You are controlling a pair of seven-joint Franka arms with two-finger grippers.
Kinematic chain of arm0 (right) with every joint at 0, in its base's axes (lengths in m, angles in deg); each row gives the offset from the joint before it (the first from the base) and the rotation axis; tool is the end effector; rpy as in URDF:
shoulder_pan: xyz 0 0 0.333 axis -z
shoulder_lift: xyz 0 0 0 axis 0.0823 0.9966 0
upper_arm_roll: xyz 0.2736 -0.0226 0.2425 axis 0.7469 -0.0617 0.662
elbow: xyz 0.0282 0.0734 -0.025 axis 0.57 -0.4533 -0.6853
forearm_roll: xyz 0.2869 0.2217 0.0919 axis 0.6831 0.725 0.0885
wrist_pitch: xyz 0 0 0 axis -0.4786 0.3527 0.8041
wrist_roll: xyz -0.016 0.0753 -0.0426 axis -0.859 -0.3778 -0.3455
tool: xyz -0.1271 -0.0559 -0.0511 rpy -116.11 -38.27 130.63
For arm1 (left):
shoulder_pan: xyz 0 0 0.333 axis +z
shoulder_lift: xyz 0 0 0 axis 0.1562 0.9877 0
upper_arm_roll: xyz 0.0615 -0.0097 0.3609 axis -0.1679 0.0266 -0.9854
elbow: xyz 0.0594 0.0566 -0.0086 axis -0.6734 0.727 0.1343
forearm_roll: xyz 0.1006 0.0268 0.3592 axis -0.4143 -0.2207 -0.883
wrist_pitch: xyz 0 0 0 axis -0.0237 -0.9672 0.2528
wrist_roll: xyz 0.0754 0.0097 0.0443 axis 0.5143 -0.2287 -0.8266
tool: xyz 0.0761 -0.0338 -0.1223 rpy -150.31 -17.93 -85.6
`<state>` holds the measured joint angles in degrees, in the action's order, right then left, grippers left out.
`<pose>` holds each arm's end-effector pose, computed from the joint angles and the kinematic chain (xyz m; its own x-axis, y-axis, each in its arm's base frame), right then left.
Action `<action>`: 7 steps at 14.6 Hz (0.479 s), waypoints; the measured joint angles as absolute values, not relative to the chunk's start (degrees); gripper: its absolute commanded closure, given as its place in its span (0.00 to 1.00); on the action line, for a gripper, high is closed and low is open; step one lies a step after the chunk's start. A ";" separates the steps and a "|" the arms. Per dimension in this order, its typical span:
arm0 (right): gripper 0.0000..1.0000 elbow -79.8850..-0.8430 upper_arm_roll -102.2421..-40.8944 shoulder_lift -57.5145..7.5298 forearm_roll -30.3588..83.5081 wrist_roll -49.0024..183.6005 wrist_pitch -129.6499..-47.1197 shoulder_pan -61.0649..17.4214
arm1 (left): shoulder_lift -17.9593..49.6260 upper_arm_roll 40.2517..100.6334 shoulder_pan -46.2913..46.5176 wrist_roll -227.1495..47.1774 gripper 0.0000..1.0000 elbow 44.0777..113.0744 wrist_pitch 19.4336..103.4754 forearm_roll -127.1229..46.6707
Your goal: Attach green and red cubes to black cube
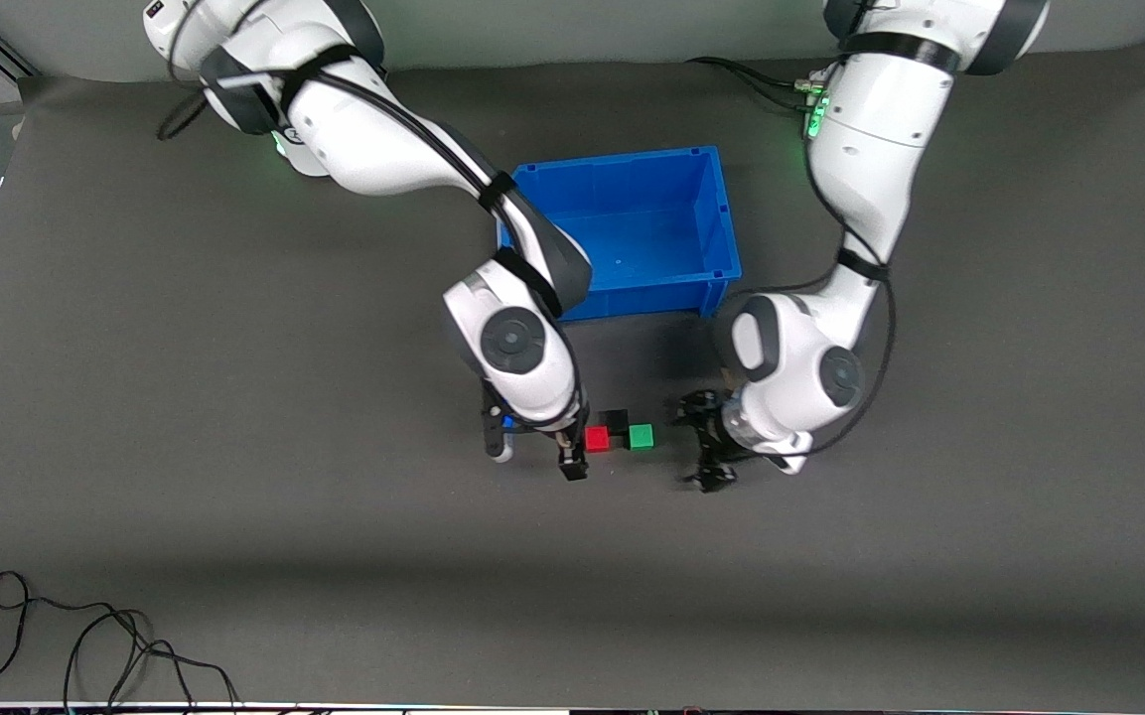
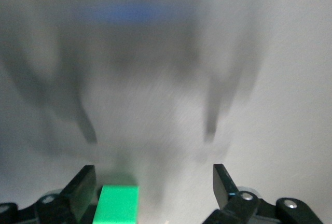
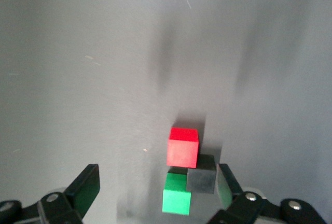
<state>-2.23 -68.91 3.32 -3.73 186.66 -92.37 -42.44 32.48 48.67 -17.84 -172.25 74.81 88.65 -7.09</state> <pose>0.6528 0.4846 0.2952 0.1582 -0.9811 -0.1115 -0.9855 -0.1498 -0.0801 0.6536 -0.2992 0.1978 -0.1208 0.9004 -0.4180 0.9912 0.1321 -0.0018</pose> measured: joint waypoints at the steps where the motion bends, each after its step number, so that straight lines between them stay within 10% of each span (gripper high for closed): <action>1: 0.00 -2.53 -68.93 1.15 -3.73 182.19 -89.46 -41.03 | 31.43 48.60 -15.43 -170.96 0.00 74.53 84.96 -10.26; 7: 0.00 -3.73 -69.03 -10.09 -3.73 149.34 -73.37 -30.50 | 20.36 48.20 1.92 -149.86 0.00 74.17 60.13 -27.89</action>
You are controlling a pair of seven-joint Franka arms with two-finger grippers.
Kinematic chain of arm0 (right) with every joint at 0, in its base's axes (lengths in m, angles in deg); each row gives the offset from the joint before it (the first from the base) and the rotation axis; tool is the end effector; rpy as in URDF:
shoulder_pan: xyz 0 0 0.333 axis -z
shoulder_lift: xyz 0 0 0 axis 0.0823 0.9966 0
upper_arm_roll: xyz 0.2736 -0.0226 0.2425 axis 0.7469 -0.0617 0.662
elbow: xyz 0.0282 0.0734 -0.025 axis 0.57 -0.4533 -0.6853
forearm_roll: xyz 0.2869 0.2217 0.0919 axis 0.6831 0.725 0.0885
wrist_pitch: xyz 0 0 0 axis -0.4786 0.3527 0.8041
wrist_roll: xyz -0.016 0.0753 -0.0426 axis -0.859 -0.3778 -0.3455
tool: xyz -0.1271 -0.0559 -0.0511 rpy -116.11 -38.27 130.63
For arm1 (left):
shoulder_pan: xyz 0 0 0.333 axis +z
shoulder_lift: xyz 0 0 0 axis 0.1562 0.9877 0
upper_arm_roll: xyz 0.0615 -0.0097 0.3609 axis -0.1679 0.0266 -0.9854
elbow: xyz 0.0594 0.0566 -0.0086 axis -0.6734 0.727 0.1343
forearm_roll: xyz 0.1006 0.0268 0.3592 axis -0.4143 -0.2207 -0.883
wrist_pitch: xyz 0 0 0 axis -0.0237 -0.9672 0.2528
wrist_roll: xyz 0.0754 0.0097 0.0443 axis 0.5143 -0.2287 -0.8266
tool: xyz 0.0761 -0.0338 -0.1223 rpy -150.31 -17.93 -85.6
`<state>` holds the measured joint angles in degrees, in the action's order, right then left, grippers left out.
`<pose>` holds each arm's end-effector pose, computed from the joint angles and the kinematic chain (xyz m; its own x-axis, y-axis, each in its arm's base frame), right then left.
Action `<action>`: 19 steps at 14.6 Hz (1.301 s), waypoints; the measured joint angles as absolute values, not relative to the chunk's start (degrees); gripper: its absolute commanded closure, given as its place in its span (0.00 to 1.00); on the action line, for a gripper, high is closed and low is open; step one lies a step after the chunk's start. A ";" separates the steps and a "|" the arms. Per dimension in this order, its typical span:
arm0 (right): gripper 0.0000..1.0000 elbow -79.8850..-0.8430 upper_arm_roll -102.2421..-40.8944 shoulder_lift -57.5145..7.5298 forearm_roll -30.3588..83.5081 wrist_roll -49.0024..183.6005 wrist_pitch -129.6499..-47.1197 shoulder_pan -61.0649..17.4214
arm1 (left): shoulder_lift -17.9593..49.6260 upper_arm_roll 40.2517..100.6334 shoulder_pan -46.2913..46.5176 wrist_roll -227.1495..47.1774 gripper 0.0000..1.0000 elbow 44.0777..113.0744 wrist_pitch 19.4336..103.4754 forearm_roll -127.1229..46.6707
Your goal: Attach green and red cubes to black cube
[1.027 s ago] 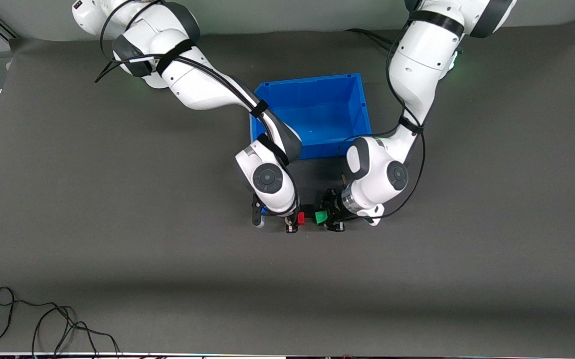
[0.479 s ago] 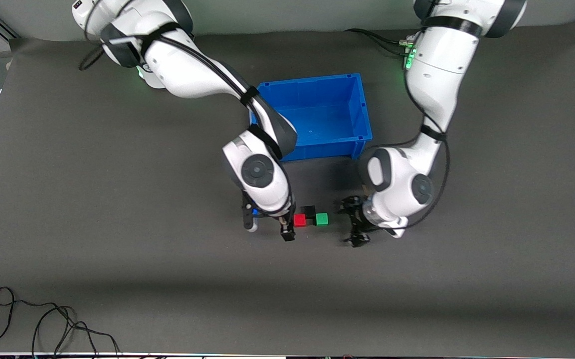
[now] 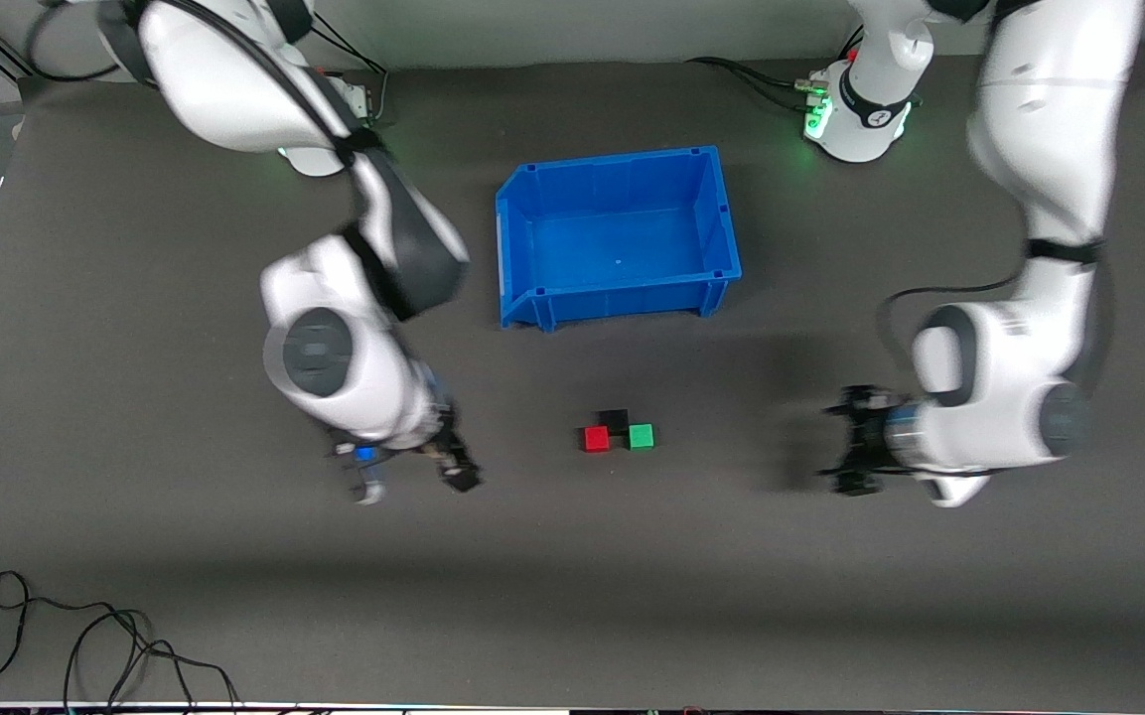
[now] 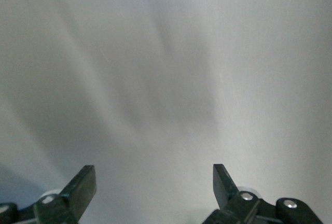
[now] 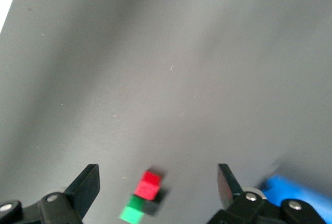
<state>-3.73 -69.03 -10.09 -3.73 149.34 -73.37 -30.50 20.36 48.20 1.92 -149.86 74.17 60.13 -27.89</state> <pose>0.6839 0.3172 0.4351 0.5763 -0.8132 -0.0809 -0.8165 -0.5772 -0.0145 0.6628 -0.0758 0.3092 0.2549 0.9136 -0.3168 0.9552 -0.2888 -0.0644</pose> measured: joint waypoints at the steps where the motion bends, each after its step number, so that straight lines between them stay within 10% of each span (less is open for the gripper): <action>1: 0.00 -3.95 -69.05 -11.68 -3.73 143.94 -70.88 -29.02 | 18.48 48.20 4.16 -146.23 0.00 74.15 58.15 -29.50; 11: 0.00 -16.88 -70.21 -29.06 -8.54 111.94 -63.91 -25.19 | 5.75 47.70 8.81 -110.38 0.00 67.80 33.89 -37.23; 19: 0.00 -22.12 -70.10 -41.83 -9.52 85.32 -57.78 -14.60 | 0.34 49.04 4.91 -87.15 0.00 65.63 33.37 -46.68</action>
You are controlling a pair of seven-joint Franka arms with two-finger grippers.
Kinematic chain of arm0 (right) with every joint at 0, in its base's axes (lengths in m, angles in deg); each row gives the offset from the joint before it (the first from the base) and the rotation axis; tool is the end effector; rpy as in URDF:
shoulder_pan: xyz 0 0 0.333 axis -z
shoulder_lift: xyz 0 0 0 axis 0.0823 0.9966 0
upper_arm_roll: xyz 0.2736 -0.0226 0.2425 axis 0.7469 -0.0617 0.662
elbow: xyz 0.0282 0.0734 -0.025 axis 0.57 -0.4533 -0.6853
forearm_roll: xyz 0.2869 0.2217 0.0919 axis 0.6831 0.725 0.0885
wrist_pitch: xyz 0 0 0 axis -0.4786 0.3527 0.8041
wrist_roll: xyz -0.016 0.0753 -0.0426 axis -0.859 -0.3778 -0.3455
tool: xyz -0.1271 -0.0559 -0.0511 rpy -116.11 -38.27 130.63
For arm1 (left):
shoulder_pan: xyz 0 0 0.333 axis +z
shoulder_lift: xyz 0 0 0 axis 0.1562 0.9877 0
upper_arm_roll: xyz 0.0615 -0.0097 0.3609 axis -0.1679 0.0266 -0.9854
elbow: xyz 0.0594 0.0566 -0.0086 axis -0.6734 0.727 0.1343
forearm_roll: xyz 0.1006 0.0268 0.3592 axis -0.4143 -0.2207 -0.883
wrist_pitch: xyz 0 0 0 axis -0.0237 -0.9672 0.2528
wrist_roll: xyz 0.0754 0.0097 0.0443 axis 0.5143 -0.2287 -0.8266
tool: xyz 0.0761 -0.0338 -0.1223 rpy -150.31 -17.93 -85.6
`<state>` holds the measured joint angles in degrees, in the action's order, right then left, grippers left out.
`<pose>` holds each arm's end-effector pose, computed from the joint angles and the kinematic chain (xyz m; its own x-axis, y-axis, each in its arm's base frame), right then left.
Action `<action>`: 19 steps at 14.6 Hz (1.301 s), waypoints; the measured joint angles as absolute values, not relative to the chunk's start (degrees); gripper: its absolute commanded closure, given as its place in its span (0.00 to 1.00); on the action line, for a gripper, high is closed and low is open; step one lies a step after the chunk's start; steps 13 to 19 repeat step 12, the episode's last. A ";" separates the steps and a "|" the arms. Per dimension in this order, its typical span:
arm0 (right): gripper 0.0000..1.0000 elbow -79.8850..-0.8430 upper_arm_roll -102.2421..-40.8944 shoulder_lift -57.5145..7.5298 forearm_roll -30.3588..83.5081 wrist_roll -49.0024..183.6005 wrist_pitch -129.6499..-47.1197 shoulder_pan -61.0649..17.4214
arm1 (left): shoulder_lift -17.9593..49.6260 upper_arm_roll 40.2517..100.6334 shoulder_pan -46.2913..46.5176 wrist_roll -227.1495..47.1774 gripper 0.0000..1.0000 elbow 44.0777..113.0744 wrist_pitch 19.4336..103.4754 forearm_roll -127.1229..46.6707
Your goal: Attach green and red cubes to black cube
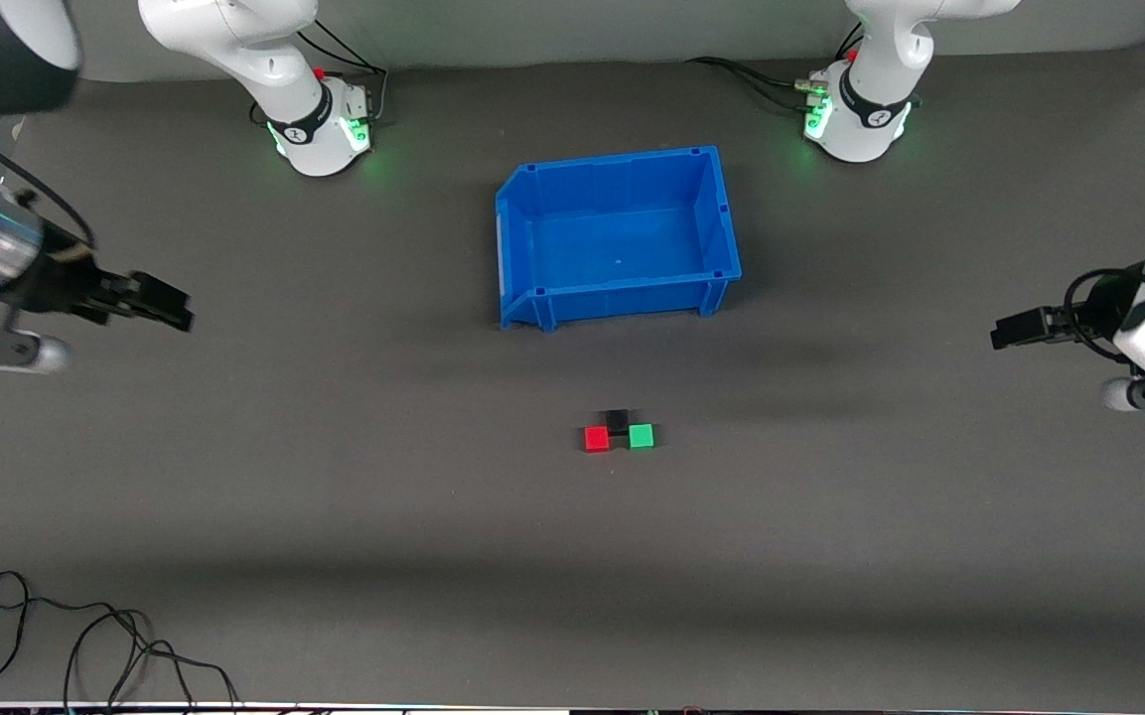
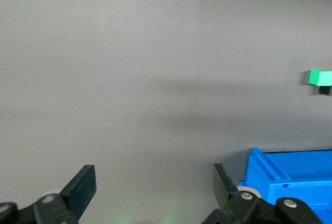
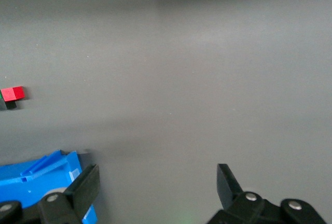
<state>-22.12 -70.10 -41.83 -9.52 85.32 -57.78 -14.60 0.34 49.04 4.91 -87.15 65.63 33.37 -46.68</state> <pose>0.5631 0.0632 0.6357 0.9916 -0.1220 -0.0434 -0.1220 -0.9925 0.0033 0.5840 -0.0187 0.5599 0.9892 0.0468 -0.1392 0.0508 -0.9984 0.0254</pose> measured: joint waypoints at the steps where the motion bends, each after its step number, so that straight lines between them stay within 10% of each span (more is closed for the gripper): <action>1: 0.00 -22.61 -70.05 -42.98 -9.97 85.04 -57.78 -14.41 | -0.32 49.09 4.03 -87.11 0.00 65.72 33.73 -47.50; 19: 0.00 -32.54 -63.77 -51.49 -11.62 84.54 -59.83 -6.40 | -8.28 48.56 3.93 -83.51 0.00 73.65 38.35 -48.63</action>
